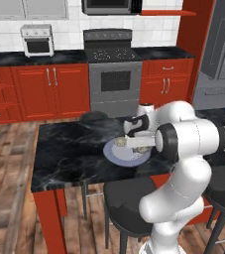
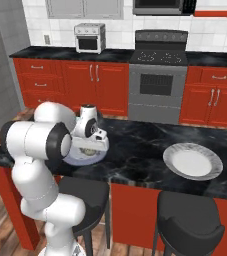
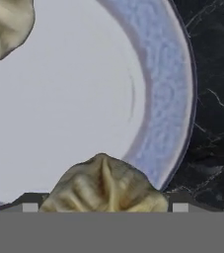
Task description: Place two dumplings into each of the tupperware containers and then place the containers in the fridge.
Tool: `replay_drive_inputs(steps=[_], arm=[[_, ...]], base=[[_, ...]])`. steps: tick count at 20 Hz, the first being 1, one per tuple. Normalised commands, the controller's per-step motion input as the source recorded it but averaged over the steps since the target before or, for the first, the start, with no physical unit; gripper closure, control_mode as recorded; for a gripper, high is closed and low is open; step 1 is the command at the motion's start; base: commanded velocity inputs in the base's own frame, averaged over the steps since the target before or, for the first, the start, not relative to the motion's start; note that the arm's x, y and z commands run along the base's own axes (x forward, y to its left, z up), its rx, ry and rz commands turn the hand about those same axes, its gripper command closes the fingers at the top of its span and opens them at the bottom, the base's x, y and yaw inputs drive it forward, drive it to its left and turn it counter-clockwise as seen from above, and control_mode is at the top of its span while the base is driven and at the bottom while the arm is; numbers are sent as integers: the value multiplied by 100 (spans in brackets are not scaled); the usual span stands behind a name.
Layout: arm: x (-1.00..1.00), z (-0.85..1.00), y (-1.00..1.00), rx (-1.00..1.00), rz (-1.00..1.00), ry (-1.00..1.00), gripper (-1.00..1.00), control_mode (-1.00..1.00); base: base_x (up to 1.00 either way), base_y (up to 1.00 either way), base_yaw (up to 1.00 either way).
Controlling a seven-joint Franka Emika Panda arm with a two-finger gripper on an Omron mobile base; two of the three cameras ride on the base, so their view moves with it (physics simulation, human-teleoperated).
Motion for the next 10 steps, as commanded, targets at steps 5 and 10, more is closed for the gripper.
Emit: replay_drive_inputs(steps=[5, 10], arm=[[-84, 100, 14, 0, 0, -2, 100, -100], [-90, 98, 1, 0, 0, 0, 100, -100]], base=[[0, 0, 0], [0, 0, 0]])
